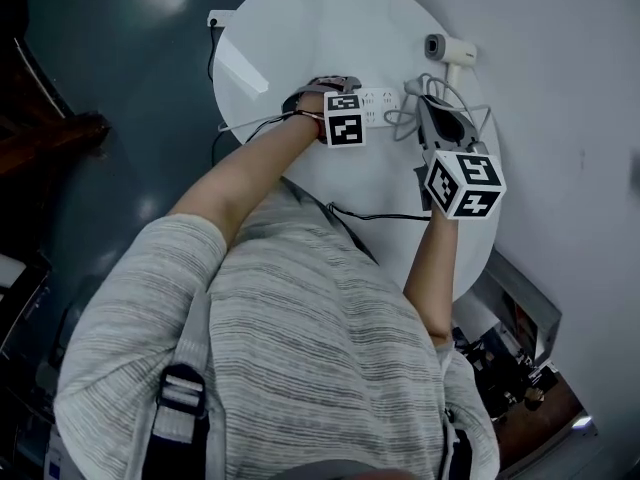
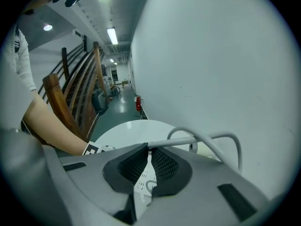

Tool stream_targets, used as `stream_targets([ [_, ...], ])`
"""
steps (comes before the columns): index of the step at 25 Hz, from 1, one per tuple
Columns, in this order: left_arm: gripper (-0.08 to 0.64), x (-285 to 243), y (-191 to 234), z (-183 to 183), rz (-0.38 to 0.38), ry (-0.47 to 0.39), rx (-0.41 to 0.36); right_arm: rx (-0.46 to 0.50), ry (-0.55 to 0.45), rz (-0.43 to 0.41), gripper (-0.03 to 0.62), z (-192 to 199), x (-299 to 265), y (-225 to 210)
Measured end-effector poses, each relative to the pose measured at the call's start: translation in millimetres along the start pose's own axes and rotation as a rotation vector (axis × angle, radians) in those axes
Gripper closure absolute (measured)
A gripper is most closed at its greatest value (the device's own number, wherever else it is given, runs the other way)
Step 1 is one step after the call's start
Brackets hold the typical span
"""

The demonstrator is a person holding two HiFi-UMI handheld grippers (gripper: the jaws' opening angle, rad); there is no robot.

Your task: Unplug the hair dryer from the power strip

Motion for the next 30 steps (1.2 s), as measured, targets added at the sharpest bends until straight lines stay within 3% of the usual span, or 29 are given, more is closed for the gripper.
stream_targets([
  [9, 0.078, 3.8, 1.4, -1.1, -0.001, -0.022, -0.012, -0.173, -0.064, -0.005, 0.555, 47.7, 15.6, -0.8],
  [12, 0.078, 12.6, 2.9, -5.9, -0.031, -0.085, -0.024, -0.203, -0.068, 0.0, 0.555, 69.6, 14.9, 1.6],
  [18, 0.08, 47.9, -3.6, -14.2, -0.1, -0.26, 0.06, -0.247, -0.065, -0.021, 0.554, 105.7, 9.5, 16.1],
  [22, 0.084, 71.0, -21.8, -3.4, -0.113, -0.305, 0.068, -0.246, -0.039, -0.04, 0.554, 126.5, 1.3, 29.4],
  [25, 0.244, 85.2, -32.2, 6.3, -0.121, -0.311, 0.073, -0.25, -0.017, -0.055, 0.555, 143.9, -7.5, 37.5],
  [29, 0.524, 93.8, -42.2, 17.3, -0.12, -0.304, 0.103, -0.219, 0.021, -0.07, 0.554, 166.9, -20.2, 47.7],
  [30, 0.552, 94.8, -45.9, 18.2, -0.112, -0.304, 0.111, -0.204, 0.036, -0.071, 0.554, 171.9, -22.9, 49.5],
])
Point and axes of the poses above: the fingertips, and each gripper's own axes: x backward along the fingers, y to its left, z out of its underside, the point moved 2 cm from there along x, backward along the fingers, and after that the axes turned 4 degrees about y, right-handed, at the moved point
